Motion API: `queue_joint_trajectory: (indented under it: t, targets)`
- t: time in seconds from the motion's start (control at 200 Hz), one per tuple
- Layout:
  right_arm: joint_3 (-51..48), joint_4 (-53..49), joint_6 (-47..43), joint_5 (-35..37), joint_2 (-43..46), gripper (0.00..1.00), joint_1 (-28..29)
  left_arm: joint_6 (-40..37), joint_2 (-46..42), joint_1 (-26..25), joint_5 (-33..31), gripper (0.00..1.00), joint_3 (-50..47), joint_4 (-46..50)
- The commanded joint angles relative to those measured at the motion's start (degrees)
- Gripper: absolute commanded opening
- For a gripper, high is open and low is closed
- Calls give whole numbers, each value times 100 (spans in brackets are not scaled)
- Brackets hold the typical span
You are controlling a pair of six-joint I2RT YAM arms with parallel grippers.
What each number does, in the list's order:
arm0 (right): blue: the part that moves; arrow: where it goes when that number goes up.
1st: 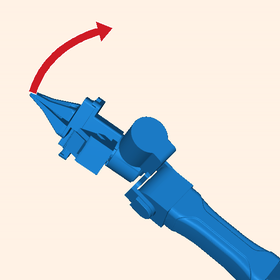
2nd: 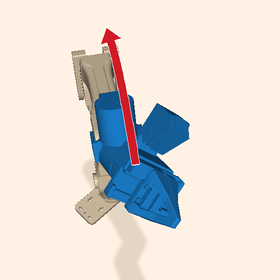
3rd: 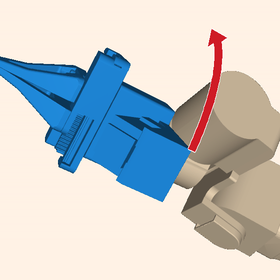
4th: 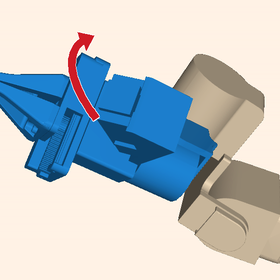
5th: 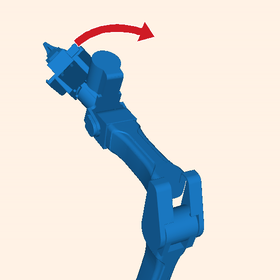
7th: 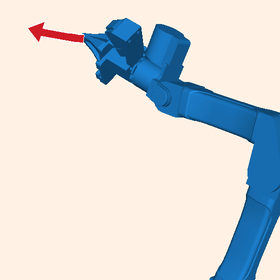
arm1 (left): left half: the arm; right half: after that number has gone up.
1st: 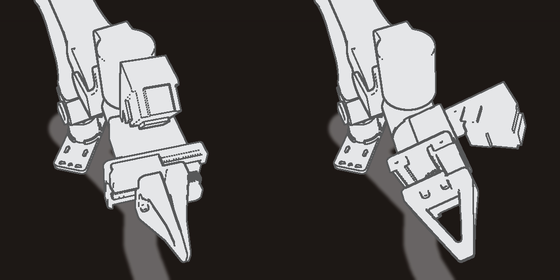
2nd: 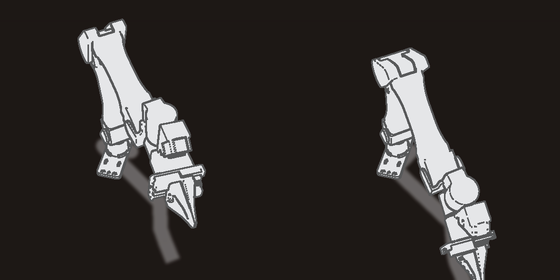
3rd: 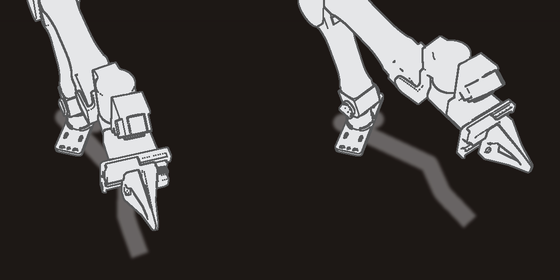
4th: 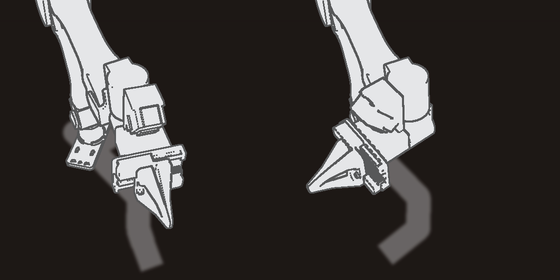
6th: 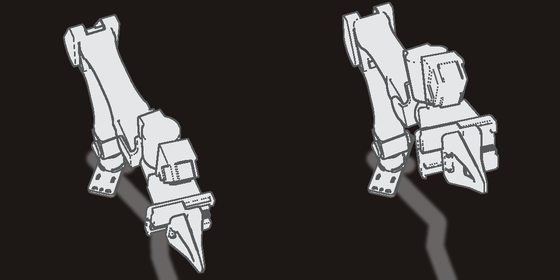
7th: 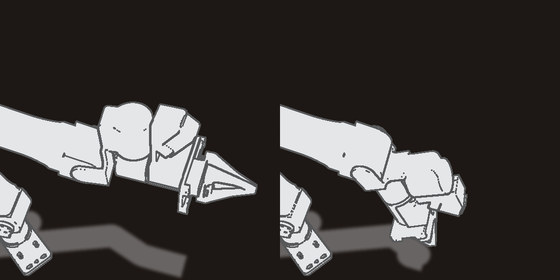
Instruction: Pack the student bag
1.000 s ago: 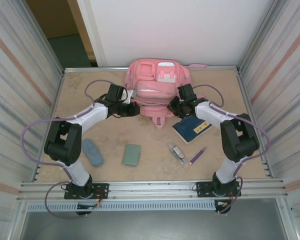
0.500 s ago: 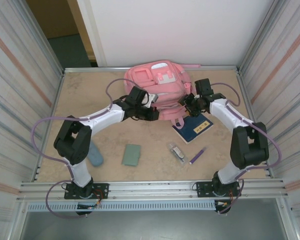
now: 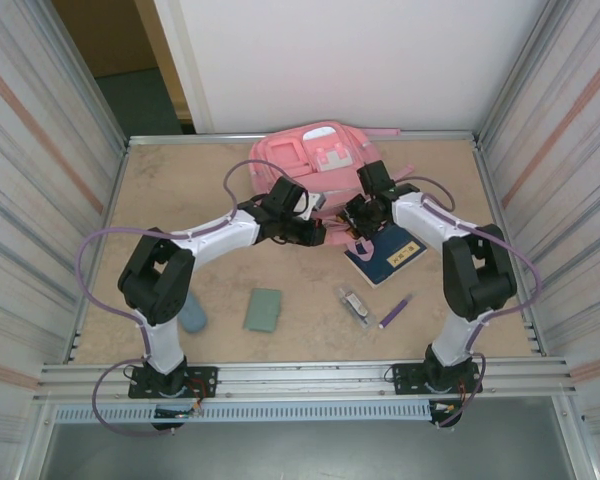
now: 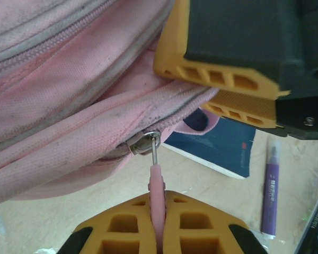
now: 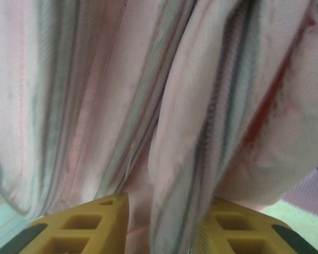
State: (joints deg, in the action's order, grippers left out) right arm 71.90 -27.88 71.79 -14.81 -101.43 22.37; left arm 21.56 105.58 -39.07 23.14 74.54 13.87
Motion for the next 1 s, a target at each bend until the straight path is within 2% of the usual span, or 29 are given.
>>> queue_joint_trajectory:
  t: [0.0, 0.065, 0.165, 0.286, 0.376, 0.541, 0.742, 0.862, 0.997]
  targets:
    - [201, 12, -71, -170, -129, 16, 83, -187, -190, 146, -139, 0, -160, -356]
    - [283, -86, -284, -33, -10, 9, 79, -200, -259, 376, -306, 0, -320, -249]
    - [415, -192, -758, 24, 211, 2, -2, -134, -484, 905, -959, 0, -560, 119]
    - [593, -307, -1189, -245, 317, 1, -174, 32, -707, 1683, -837, 0, -872, 95]
    - [635, -255, -1319, -603, 356, 1, -352, -160, -706, 2021, -977, 0, -774, 360]
    - [734, -205, -1417, -1198, 387, 4, -589, -672, -497, 2198, -1797, 0, -431, 612]
    - [858, -79, -1413, -1943, 413, 5, -638, -805, 182, 2390, -1996, 0, 165, 615]
    - [818, -107, -1466, -2002, 450, 6, -562, -561, 539, 2547, -2352, 0, 462, 825]
    - [643, -34, -1469, -1831, 424, 7, -355, -389, 740, 2861, -2131, 0, 630, 868]
